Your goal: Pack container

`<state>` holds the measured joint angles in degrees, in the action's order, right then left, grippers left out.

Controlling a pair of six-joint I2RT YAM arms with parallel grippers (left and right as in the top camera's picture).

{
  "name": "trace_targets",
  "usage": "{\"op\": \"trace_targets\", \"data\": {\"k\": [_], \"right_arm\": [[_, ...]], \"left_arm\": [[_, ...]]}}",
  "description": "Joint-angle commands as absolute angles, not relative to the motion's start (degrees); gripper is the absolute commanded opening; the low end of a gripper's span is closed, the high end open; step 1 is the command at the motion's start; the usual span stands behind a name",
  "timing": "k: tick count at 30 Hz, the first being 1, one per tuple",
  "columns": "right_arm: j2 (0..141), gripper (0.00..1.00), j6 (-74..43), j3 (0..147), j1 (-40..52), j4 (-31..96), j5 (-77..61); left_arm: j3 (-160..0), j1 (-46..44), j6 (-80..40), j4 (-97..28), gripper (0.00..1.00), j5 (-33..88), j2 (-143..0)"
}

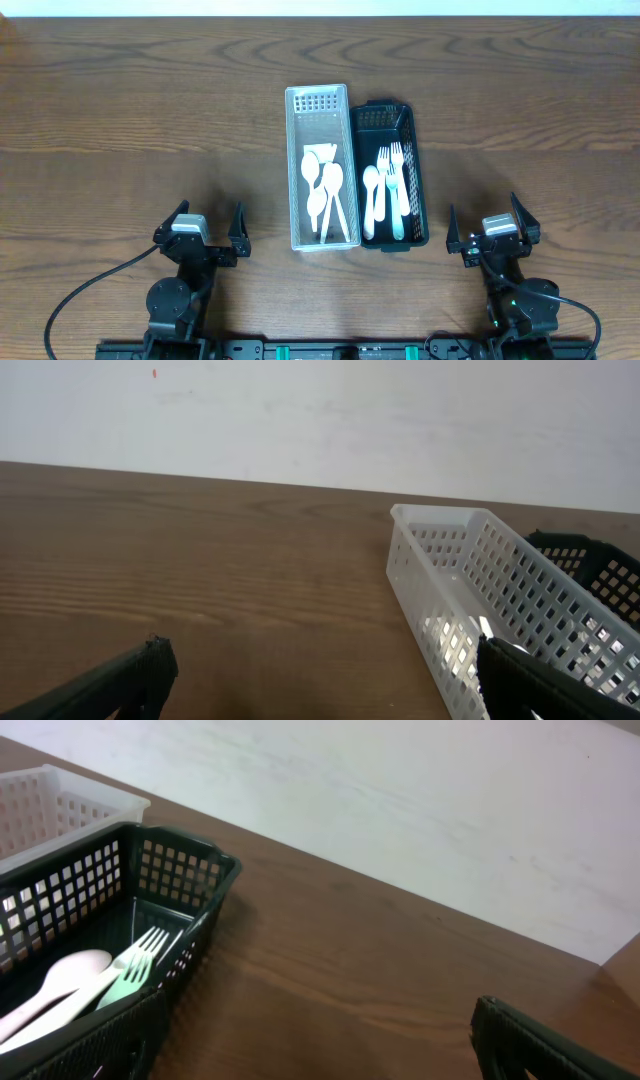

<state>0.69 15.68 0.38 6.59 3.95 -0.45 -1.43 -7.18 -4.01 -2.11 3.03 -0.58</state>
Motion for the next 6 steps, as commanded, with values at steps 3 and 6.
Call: {"op": "trace_targets", "data": {"k": [3,6], "right_arm": [[0.27,0.99,16.14,0.34,6.17,4.25,-0.67],[0.27,0.99,16.14,0.34,6.17,4.25,-0.67]], "left_arm": [[-0.23,-6.92,-3.05,-3.77,0.98,3.44,-0.23],[-0.23,-6.92,-3.05,-3.77,0.98,3.44,-0.23]]}}
